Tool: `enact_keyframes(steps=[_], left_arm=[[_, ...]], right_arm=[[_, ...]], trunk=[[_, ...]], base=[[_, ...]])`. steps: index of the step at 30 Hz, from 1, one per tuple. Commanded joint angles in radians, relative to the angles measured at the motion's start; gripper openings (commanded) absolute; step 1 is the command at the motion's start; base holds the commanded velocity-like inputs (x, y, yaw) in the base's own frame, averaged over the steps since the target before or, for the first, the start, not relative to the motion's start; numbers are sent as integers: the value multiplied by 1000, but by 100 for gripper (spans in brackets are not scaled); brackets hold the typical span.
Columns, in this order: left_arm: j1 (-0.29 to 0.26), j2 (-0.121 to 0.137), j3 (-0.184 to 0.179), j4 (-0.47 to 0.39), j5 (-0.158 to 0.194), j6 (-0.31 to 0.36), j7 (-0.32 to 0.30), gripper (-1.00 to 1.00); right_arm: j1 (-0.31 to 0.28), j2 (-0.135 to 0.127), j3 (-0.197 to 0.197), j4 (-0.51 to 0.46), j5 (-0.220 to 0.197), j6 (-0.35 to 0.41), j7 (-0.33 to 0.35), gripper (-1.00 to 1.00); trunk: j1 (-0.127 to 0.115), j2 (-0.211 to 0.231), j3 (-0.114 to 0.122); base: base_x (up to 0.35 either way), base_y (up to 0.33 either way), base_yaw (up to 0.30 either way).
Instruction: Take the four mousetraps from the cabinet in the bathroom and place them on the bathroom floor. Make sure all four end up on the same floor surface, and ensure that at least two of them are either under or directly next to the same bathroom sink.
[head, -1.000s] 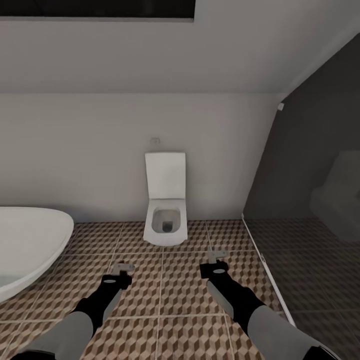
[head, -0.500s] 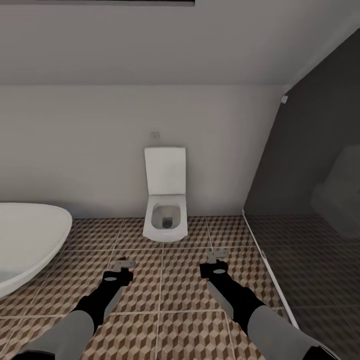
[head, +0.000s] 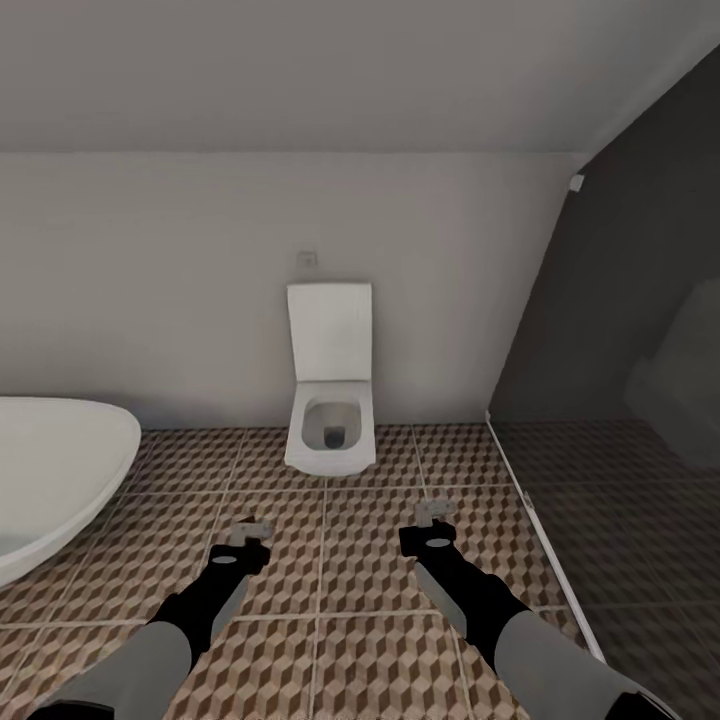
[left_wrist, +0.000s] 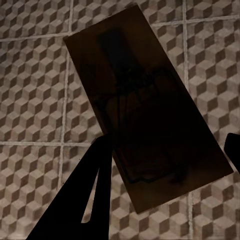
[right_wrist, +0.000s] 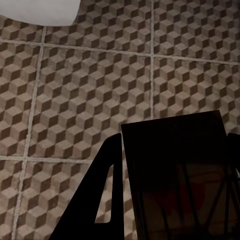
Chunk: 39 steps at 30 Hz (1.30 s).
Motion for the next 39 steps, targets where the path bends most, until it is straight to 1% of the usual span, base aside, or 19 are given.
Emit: enact_keyframes(steps=[1, 7, 10, 39], left_arm=[[0, 0, -8, -2, 3, 7, 8, -100], [0, -21, -8, 0, 2, 7, 8, -100], [0, -24, -8, 2, 2, 7, 8, -100], [0, -26, -9, 26, 1, 4, 8, -100]], right_arm=[[-1, 0, 6, -2, -8, 3, -8, -100], [-1, 2, 6, -1, -9, 3, -7, -100], [-1, 1, 6, -1, -9, 3, -7, -100], [-1, 2, 7, -1, -8, 3, -8, -100]], trunk=[[4, -8, -6], [27, -50, -34], [39, -71, -49], [150, -274, -186]], base=[[0, 0, 0], [0, 0, 0], [0, 0, 0], [0, 0, 0]])
